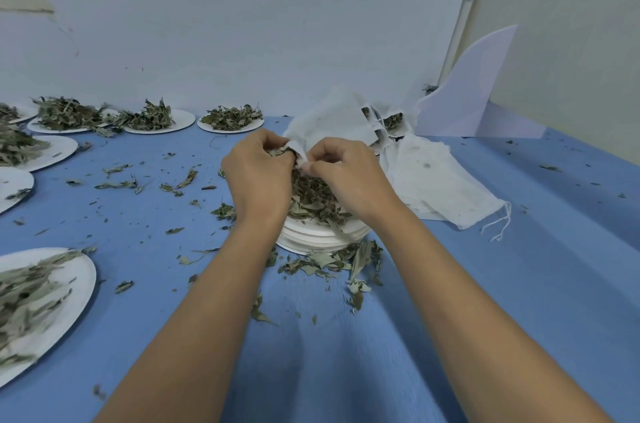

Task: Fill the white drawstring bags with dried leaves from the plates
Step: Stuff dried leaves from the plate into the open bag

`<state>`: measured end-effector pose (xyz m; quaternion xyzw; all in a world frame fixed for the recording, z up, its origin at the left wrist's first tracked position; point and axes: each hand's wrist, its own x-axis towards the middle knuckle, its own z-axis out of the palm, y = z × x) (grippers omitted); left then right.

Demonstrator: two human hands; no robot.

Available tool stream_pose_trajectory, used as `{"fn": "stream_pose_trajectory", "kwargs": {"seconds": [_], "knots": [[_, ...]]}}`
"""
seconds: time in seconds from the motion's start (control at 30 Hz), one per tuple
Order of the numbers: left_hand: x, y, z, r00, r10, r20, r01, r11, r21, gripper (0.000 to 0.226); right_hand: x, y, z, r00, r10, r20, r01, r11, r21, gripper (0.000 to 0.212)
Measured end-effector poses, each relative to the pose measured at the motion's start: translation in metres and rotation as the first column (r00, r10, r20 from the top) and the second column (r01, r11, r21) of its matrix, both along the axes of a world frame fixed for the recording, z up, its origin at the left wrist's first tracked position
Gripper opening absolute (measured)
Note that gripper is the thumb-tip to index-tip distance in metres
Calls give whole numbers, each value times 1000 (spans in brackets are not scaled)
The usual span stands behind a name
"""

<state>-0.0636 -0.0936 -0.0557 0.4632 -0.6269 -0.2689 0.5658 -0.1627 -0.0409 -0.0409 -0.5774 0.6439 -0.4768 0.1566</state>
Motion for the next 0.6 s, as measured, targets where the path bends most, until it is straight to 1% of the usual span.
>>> {"fn": "stream_pose_trajectory", "kwargs": {"seconds": [0.07,0.13,0.2,0.27,0.33,0.4,0.47,0.53,0.6], "knots": [[0,0,0,1000,27,-5,-27,1000,0,13,2,1,1,996,66,52,-66,998,-3,8],[0,0,1,998,48,-34,-48,999,0,14,3,0,0,994,94,63,-94,996,-7,8],[0,0,2,994,50,-97,-50,999,0,15,7,-2,-2,997,75,30,-74,997,-29,10],[-1,0,2,994,18,-110,-17,1000,8,12,9,-5,-6,999,3,-34,-6,997,-81,8],[-2,0,4,995,-51,-91,53,998,22,11,8,-8,-9,997,-66,-50,59,989,-139,6],[-4,0,7,978,-167,-122,177,981,77,14,3,-11,-11,993,-118,-15,114,982,-153,7],[-6,1,12,927,-291,-238,334,927,169,11,-3,-12,-11,986,-159,42,164,978,-132,7],[-5,1,16,873,-346,-344,430,878,210,21,-8,-13,-11,977,-180,114,193,974,-115,7],[-6,-1,15,884,-369,-287,431,882,193,20,-8,-12,-10,970,-179,166,198,974,-109,7]]}}
